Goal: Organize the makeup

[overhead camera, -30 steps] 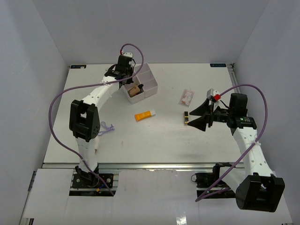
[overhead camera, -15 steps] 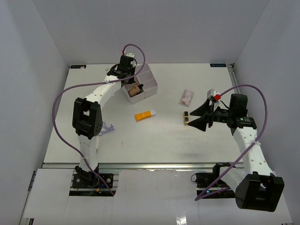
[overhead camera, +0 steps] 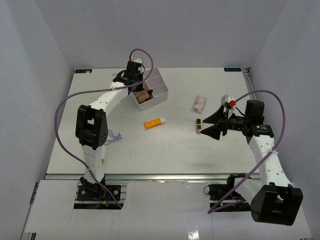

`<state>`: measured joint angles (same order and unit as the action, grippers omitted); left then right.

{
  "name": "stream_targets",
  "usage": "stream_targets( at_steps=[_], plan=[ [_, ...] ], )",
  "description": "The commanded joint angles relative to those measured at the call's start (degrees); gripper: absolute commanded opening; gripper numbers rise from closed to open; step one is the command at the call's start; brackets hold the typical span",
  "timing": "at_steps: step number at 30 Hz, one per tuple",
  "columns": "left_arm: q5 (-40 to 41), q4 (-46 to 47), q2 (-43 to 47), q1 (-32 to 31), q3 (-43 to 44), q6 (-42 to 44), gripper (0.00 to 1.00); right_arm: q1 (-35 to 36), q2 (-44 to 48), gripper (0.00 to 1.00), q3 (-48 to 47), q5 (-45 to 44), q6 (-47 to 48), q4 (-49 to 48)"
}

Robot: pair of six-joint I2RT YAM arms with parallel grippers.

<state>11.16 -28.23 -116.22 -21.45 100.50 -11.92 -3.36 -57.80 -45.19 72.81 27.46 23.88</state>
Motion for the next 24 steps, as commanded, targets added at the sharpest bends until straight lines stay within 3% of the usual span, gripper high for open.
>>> stream_targets(
  at_steps=[1,13,24],
  plan=[
    [-2.0,-0.8,4.1,0.4,-1.2,-1.1,0.09,-0.3,-0.1,0.71,0.3,1.0,0.0,-1.1],
    [-2.0,-0.8,4.4,0.4,-0.6,-0.9,0.11,-0.4,0.0,0.71,0.4,1.0,0.0,-1.2],
    [3.1,-4.3,-1.4,0.8,7.7,0.8,0.55,-0.9,0.2,0.71,0.5,1.3,0.0,-1.1]
  ],
)
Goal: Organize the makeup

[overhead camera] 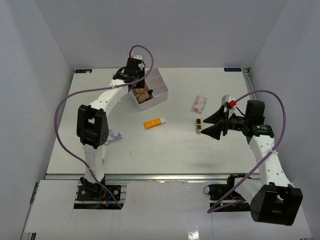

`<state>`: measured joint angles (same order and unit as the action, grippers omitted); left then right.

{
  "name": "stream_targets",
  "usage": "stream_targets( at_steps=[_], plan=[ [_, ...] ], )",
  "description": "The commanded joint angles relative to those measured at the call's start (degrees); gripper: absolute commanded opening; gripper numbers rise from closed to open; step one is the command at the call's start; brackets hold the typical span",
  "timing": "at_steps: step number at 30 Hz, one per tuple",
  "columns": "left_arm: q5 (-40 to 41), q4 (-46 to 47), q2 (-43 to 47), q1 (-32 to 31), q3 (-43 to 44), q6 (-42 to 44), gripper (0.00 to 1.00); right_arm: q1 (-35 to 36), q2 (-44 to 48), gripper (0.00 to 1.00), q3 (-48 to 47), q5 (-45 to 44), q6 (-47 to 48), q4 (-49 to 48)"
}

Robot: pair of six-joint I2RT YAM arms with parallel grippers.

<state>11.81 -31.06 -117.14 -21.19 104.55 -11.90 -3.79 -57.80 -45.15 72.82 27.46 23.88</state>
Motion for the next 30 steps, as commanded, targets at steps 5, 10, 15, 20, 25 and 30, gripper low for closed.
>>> stream_targets(
  at_steps=[5,10,15,20,25,30],
  plan=[
    [2.3,-1.9,-0.8,0.6,4.2,1.2,0.66,-0.6,0.2,0.71,0.4,1.4,0.0,-1.1],
    [1.6,-2.0,0.2,0.5,4.5,1.4,0.67,-0.9,0.2,0.71,0.4,1.2,0.0,-1.1],
    [-5.8,-1.9,5.6,0.6,3.5,1.9,0.68,-1.0,-0.3,0.71,0.5,-0.5,0.3,-1.1],
    [-16.9,3.0,20.0,0.6,-8.5,1.9,0.84,-0.9,-1.4,0.71,1.3,-6.4,-1.4,-2.9],
    [-27.5,10.7,36.1,1.1,-28.7,-0.5,0.98,-0.7,-2.2,0.87,1.8,-15.8,-7.1,-6.5],
    [-32.9,15.1,52.3,1.8,-45.9,-1.2,0.98,2.7,-3.1,0.90,0.5,-34.1,-11.2,-7.9]
  ],
)
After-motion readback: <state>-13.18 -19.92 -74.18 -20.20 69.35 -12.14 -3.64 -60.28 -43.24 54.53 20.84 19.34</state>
